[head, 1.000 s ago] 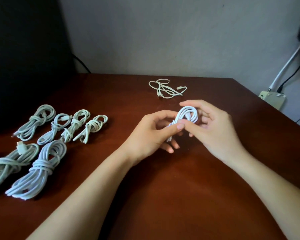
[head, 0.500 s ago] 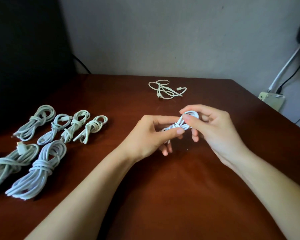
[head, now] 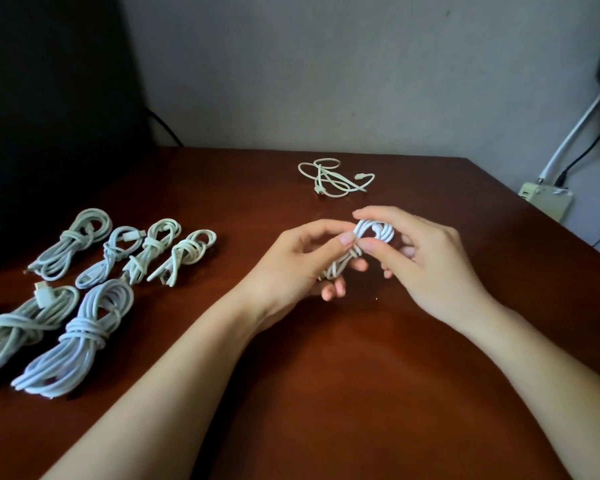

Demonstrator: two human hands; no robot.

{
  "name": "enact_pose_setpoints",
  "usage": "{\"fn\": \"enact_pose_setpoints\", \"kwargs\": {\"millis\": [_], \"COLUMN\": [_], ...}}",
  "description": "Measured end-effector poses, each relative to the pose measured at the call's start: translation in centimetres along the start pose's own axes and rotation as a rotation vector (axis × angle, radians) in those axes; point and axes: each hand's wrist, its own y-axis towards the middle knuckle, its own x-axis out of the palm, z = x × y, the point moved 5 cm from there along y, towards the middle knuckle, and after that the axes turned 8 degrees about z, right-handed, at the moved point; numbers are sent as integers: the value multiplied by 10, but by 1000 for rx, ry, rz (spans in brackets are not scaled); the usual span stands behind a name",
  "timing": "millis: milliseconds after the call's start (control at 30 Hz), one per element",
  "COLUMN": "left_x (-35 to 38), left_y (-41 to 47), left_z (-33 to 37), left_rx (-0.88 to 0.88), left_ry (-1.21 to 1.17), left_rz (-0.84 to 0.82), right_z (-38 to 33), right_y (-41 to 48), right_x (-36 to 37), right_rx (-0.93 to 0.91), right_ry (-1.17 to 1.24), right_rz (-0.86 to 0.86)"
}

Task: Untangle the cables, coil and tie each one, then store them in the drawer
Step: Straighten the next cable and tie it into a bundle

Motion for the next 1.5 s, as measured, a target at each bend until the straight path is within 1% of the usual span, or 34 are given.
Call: {"fn": "enact_pose_setpoints", "kwargs": {"millis": [100,233,400,500,600,733,833,900,1000,1100,1200,1367,1500], "left_x": [2,3,2,1,1,4,7,7,5,1,-1,0,-2], "left_y": [0,0,-2,-2,-2,-3,-4,-4,-2,-1,-3,-5,-5], "left_z": [0,-1,2,5,4,2,2,-1,-5,-9,-10,-8,-9], "left_rx": [10,14,32,54,38,15,1,-41,-134,-199,-205,-147,-136], "left_ry": [-15,1,5,25,61,88,108,102,24,-66,-2,162,244], "left_rz": [0,-2,20,25,6,-14,-3,3,5,19,3,-8,5], "right_z": [-4,1,-3,-2,0,4,8,11,14,16,14,12,21], "right_y": [0,3,0,0,2,4,5,6,7,6,4,3,2], "right_x": [-1,-1,-2,-1,1,2,4,3,1,2,3,3,9], "right_rx": [-24,21,21,62,134,243,245,243,252,247,223,200,263], "right_ry": [7,80,124,186,237,378,372,359,347,310,233,198,159], "right_rz": [31,67,74,72,53,45,36,49,78,69,62,96,60]}}
